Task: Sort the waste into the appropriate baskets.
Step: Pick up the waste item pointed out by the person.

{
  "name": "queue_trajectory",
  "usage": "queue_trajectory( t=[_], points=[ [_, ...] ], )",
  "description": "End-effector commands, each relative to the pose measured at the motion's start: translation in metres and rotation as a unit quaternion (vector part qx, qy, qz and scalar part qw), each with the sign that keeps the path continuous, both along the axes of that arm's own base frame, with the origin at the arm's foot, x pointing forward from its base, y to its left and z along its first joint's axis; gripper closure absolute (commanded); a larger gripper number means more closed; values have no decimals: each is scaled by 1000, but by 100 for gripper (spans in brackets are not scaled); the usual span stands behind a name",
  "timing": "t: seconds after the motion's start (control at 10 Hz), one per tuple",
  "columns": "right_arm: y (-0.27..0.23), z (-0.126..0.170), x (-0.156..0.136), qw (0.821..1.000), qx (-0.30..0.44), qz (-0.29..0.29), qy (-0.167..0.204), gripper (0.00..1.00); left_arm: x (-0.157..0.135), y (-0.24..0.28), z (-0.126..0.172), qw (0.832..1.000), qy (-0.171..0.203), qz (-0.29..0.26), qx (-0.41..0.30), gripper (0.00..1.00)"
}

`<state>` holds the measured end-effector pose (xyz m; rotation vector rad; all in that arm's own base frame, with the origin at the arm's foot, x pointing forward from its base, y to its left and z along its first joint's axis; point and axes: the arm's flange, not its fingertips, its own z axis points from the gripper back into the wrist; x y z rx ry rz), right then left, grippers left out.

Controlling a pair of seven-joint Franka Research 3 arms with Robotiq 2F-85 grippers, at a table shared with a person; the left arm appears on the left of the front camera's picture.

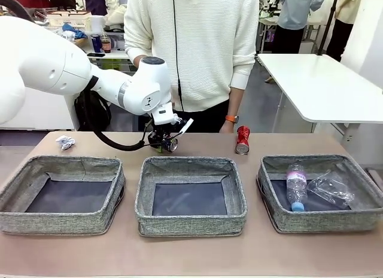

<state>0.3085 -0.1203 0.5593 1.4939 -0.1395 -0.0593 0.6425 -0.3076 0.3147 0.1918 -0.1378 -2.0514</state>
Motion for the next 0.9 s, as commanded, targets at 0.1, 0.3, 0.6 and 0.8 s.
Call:
queue_trajectory(
  t=[0.1, 0.3, 0.6, 0.8],
  points=[
    [-1, -1, -3, 1000, -5, 6, -6, 0, 2, 0, 2, 1000, -3, 7, 4, 100],
    [-1, -1, -3, 1000, -5, 6, -6, 0, 2, 1, 2, 1000, -3, 7, 3, 100],
    [-1, -1, -3, 1000, -5, 6, -6, 0, -1, 0, 4, 1000, 1, 12, -1, 100],
    [-1, -1, -3, 1000, -5, 6, -6, 0, -22, -9, 29, 996, 57, 74, -3, 100]
  ],
)
